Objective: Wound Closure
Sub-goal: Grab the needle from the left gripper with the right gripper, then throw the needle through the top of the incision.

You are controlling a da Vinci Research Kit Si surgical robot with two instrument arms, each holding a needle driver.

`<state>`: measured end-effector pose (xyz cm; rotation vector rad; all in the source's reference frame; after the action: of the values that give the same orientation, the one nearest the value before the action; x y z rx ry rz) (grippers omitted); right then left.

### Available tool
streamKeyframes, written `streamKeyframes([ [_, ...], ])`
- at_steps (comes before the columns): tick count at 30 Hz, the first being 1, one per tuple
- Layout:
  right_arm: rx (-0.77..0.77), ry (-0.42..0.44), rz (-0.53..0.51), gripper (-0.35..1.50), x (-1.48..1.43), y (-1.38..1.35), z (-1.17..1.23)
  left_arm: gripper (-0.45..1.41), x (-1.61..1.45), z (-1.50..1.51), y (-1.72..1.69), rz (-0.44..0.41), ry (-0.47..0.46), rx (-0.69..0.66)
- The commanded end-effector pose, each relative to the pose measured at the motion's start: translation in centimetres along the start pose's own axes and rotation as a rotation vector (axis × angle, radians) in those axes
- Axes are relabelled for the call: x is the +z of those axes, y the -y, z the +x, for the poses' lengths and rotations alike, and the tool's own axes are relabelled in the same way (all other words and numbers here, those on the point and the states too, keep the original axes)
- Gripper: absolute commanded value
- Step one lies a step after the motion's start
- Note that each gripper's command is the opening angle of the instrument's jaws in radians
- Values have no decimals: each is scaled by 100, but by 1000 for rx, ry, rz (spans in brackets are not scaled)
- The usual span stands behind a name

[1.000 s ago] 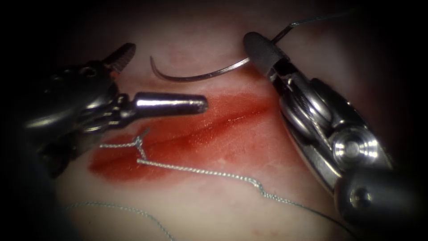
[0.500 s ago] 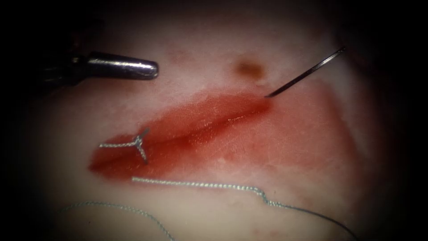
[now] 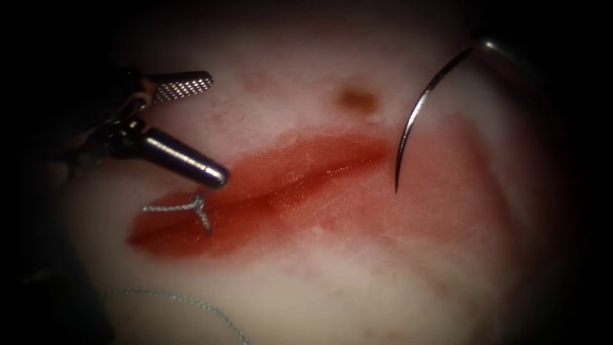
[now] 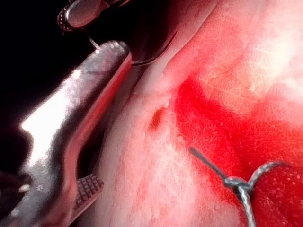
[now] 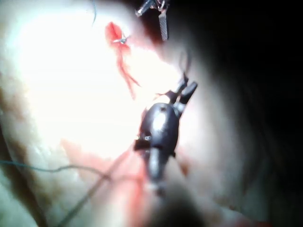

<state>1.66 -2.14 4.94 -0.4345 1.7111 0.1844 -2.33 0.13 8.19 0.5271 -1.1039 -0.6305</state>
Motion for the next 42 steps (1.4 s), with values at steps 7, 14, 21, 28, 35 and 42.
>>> streamKeyframes([
  [7, -217, -91, 93, -35, 59, 6, 21, 71, 3, -9, -8, 14, -1, 53],
  [14, -355, -108, 136, -32, 63, 8, 17, 71, 17, 3, -14, -14, -14, 177],
  [21, -415, -94, 174, -27, 68, 14, 6, 71, 33, 6, -6, -32, -44, 233],
  [28, -415, -126, 246, -30, 85, 20, -2, 49, 41, 10, -2, -41, -74, 328],
  [35, -428, -122, 310, -21, 91, 6, -11, 66, 51, 12, -2, -43, -79, 455],
  [42, -439, -66, 331, -21, 82, -5, -14, 59, 68, 13, -2, -113, -144, 527],
])
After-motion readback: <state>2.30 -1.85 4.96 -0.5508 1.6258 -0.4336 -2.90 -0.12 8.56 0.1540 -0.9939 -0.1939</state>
